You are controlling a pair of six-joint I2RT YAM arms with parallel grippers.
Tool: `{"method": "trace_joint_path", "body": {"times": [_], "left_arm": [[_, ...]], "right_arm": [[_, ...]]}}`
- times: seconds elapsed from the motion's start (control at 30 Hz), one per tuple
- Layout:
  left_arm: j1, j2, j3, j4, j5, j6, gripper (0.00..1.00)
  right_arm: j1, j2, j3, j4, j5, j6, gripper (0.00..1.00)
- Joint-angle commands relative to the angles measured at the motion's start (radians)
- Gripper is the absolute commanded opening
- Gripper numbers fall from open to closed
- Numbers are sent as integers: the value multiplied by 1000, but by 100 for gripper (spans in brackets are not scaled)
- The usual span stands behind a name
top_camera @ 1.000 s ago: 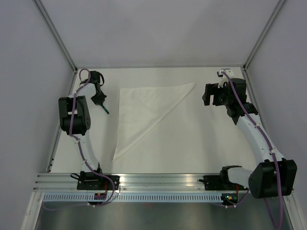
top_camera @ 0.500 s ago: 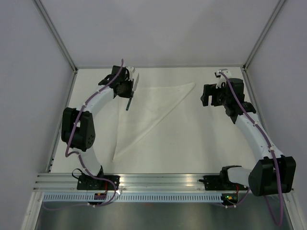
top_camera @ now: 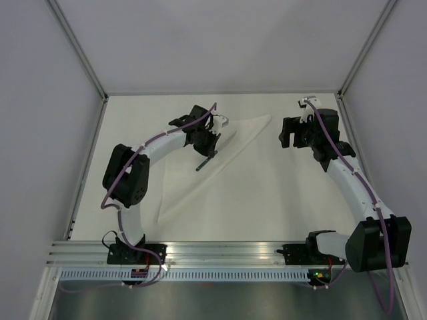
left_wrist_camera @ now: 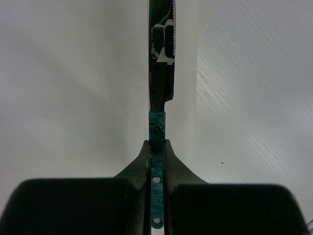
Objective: Fold the napkin, place the utensils inside, and roll it up
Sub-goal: Place the utensil onto the napkin
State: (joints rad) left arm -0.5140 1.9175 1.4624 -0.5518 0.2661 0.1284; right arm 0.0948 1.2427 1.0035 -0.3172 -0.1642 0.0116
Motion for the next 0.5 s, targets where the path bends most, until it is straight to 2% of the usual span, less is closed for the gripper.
{"method": "trace_joint_path", "body": {"times": [0.0, 0.2, 0.47], "left_arm": [[-27, 34, 47, -14, 48, -9, 2], [-75, 54, 39, 13, 25, -93, 2], [-87, 55, 4, 36, 18, -107, 2]], "right_arm": [[5, 0, 44, -8, 8, 8, 91], [6, 0, 44, -8, 12, 7, 91], [8, -5, 44, -8, 14, 4, 91]]}}
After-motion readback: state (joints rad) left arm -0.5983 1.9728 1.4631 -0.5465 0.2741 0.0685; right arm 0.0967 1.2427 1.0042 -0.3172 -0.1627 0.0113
